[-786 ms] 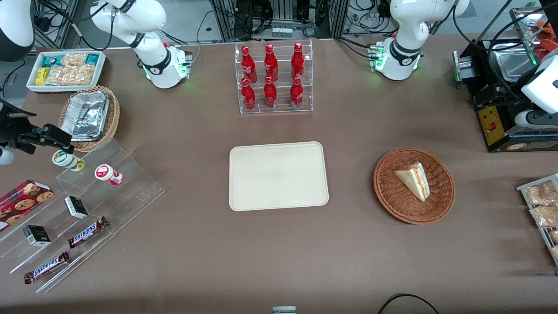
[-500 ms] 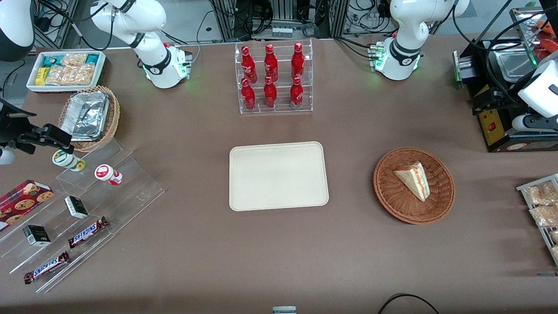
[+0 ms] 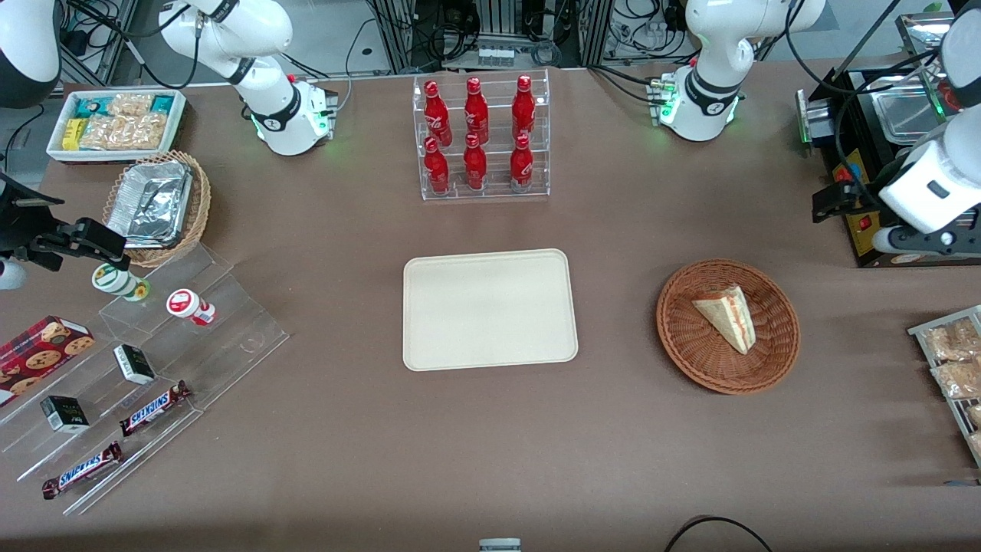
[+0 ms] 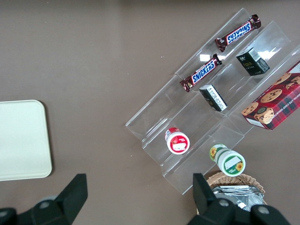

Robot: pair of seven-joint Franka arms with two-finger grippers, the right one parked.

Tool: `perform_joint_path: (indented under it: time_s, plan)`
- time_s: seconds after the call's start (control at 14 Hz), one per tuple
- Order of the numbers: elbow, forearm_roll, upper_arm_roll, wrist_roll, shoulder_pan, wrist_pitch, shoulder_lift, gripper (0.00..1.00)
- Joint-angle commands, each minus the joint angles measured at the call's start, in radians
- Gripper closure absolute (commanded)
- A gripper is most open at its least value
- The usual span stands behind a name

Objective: Place sandwich from basket to tray
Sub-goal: 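Move the left gripper over the wicker basket holding the sandwich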

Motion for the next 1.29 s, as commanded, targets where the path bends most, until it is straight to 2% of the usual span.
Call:
perform_joint_path:
  time_s: [0.0, 0.43, 0.71, 1.0, 1.21]
  plan:
    - [-0.111, -0.002, -0.012, -0.052, -0.003, 0.091, -0.033, 0.00]
    - [-0.323, -0.002, -0.028, -0.143, -0.003, 0.349, -0.054, 0.00]
    - [-0.452, -0.002, -0.043, -0.264, -0.003, 0.530, -0.057, 0.00]
    - [-0.466, -0.002, -0.045, -0.403, -0.003, 0.605, -0.022, 0.00]
    - [-0.466, -0.002, -0.046, -0.607, -0.003, 0.659, 0.021, 0.00]
